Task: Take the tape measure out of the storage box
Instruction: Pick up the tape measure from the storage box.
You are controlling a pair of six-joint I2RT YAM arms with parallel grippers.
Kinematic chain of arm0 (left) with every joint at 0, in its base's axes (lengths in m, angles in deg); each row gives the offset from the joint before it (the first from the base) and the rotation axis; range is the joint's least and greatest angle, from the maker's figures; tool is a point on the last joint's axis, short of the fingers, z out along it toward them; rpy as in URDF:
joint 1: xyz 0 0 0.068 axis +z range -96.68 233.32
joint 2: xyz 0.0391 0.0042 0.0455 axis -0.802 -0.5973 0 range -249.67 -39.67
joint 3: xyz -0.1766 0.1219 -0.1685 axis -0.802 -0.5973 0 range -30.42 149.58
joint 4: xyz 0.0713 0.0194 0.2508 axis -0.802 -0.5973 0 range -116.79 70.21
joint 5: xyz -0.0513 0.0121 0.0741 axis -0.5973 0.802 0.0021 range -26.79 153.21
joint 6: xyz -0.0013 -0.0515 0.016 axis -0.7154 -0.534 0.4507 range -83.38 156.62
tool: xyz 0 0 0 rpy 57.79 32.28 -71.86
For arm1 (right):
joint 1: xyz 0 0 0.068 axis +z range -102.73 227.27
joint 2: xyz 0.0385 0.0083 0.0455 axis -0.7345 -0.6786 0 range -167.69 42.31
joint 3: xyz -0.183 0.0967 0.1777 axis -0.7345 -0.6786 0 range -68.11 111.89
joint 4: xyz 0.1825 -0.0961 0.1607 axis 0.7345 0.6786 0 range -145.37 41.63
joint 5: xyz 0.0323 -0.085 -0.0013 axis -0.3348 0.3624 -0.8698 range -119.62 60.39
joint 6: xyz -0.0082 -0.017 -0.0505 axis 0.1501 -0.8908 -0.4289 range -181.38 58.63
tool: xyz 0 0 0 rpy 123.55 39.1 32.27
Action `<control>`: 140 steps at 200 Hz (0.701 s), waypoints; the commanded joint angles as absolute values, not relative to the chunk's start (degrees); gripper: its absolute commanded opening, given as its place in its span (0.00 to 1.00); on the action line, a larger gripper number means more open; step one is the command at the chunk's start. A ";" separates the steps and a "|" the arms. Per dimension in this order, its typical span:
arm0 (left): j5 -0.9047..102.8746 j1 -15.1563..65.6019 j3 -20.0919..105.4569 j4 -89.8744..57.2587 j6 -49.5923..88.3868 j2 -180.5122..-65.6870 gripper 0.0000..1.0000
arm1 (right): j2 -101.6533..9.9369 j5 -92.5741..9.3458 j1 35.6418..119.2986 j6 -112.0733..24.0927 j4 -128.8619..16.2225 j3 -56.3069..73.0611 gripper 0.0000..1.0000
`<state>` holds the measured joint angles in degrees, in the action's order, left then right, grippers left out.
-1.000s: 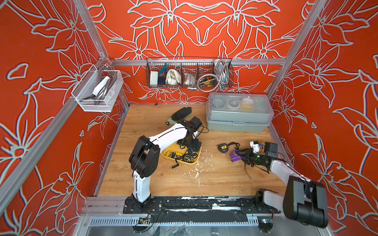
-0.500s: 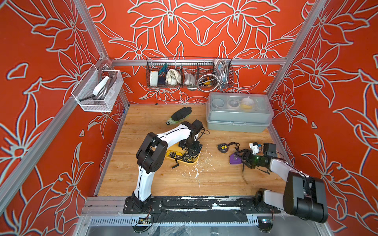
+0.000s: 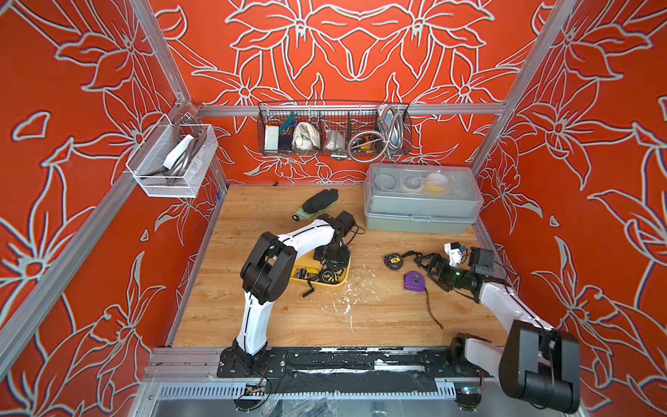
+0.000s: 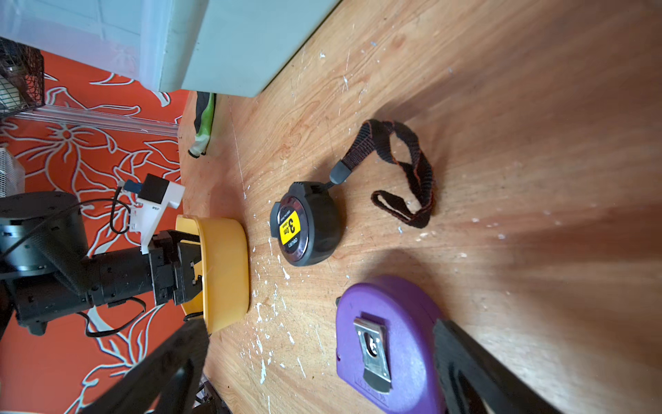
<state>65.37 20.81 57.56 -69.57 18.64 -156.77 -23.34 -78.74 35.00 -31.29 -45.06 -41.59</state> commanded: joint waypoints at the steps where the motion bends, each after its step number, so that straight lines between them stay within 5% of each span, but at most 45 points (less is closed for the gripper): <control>1: 66.97 21.99 56.85 -70.26 17.02 -157.04 0.77 | -22.99 -79.99 36.15 -32.02 -45.44 -39.95 1.00; 25: 66.73 22.03 57.51 -70.12 17.44 -158.20 0.68 | -23.77 -81.23 38.43 -32.37 -46.89 -39.64 1.00; 58: 66.11 22.02 58.70 -70.76 17.24 -160.38 0.70 | -24.92 -79.57 42.86 -33.86 -46.30 -38.11 1.00; 79: 66.53 22.11 58.31 -70.76 17.02 -159.94 0.58 | -25.71 -79.15 44.95 -33.79 -47.11 -37.54 1.00; 140: 65.49 22.12 56.19 -69.91 19.97 -148.08 0.45 | -27.92 -88.07 48.67 -34.02 -52.97 -35.45 1.00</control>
<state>65.98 21.84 56.49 -69.20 17.66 -155.15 -26.44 -82.32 47.06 -33.50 -48.54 -38.07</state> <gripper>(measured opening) 0.658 0.996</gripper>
